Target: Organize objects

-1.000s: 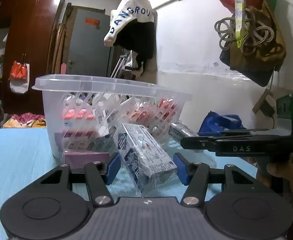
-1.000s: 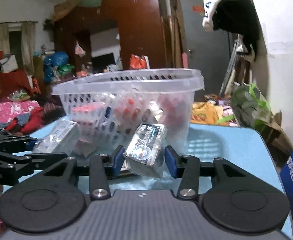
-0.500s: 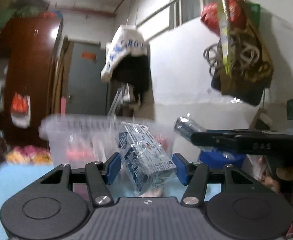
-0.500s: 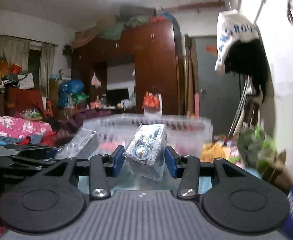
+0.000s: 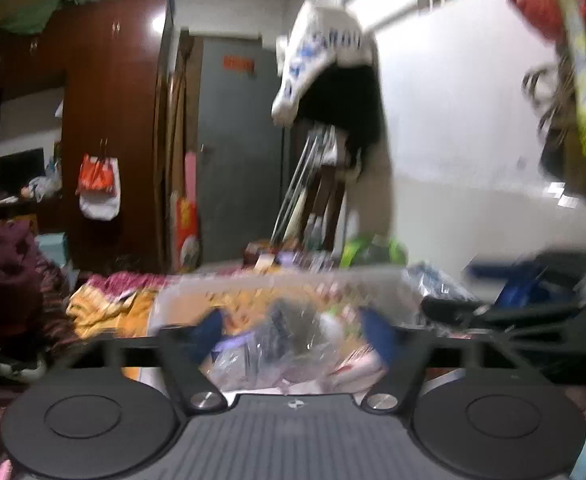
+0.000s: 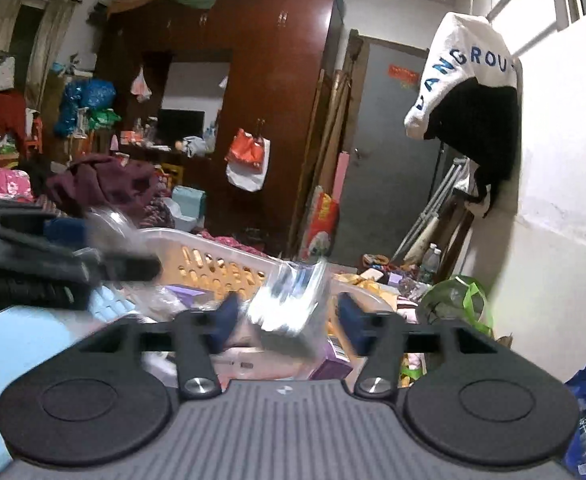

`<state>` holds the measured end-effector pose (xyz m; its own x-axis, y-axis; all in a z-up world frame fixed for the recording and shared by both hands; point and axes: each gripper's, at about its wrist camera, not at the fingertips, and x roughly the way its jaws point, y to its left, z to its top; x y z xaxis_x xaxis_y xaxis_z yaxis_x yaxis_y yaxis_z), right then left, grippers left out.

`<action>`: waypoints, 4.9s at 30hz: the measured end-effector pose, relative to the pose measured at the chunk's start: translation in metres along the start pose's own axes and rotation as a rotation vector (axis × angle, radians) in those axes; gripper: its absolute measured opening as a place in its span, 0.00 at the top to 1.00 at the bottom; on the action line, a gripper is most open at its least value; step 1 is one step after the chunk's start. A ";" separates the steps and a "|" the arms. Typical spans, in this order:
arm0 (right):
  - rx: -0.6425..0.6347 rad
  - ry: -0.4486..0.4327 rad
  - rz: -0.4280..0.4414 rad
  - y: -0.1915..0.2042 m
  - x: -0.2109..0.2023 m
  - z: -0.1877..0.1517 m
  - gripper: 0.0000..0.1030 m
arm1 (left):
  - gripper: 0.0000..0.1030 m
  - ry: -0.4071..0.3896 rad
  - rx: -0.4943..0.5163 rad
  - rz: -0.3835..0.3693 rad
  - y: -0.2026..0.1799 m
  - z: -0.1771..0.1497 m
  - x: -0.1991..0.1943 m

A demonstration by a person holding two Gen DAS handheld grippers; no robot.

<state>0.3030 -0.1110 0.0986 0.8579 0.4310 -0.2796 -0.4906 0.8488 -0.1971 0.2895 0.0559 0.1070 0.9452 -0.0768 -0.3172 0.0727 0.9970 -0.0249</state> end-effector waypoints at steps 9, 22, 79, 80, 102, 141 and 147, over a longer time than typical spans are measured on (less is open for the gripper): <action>0.153 -0.050 0.152 -0.024 -0.074 -0.058 0.00 | 0.04 -0.061 0.031 -0.050 -0.005 -0.057 -0.080; 0.105 0.300 0.218 0.005 -0.010 -0.117 0.00 | 0.07 0.219 -0.010 0.006 0.003 -0.108 -0.026; 0.089 -0.074 0.116 -0.022 0.009 -0.003 0.00 | 0.02 0.014 -0.116 -0.030 0.036 0.008 0.002; 0.117 -0.078 0.136 -0.026 0.008 -0.004 0.00 | 0.02 0.009 -0.104 -0.027 0.036 0.007 0.001; 0.092 -0.033 0.005 -0.032 -0.070 -0.034 0.00 | 0.02 -0.073 -0.004 0.009 0.007 -0.018 -0.070; 0.169 -0.033 0.034 -0.043 -0.073 -0.045 0.00 | 0.02 -0.014 0.017 0.012 -0.013 -0.031 -0.073; 0.171 -0.034 0.035 -0.043 -0.073 -0.045 0.00 | 0.02 -0.011 0.018 0.011 -0.015 -0.031 -0.072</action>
<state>0.2548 -0.1927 0.0853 0.8467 0.4690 -0.2513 -0.4899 0.8714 -0.0243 0.2102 0.0463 0.1005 0.9494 -0.0664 -0.3069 0.0682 0.9977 -0.0049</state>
